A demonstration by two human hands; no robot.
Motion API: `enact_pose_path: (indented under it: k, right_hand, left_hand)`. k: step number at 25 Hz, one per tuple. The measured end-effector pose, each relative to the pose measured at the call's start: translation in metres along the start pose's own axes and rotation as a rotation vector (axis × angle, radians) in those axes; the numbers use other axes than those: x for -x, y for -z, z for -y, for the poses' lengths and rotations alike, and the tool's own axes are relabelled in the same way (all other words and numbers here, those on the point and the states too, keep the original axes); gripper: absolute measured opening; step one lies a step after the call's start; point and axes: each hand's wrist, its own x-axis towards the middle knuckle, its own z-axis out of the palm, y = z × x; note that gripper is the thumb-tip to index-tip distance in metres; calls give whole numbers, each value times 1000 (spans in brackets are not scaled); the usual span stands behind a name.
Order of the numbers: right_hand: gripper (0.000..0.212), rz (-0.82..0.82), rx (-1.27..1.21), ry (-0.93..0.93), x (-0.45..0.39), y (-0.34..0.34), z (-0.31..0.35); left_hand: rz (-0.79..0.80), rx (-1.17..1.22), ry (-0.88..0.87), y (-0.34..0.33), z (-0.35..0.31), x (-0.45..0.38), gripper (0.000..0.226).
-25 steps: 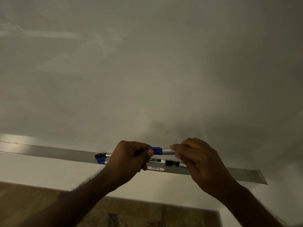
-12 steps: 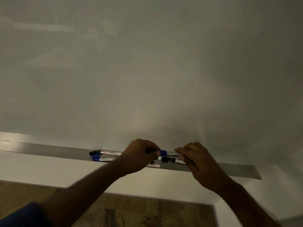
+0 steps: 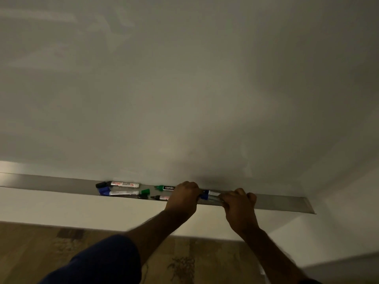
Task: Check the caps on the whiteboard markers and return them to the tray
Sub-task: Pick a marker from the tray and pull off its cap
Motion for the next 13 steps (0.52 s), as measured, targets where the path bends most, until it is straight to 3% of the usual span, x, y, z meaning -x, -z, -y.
enact_pose_path:
  k: [8,13]
  right_hand:
    - [35,125,18,34,-14,-30,-8]
    - [27,116,-10,77,-11,-31,-20]
  left_hand:
    - [50,-28,90,-25,10,-6,19]
    - [36,-48,-45,-26,18,-1,28]
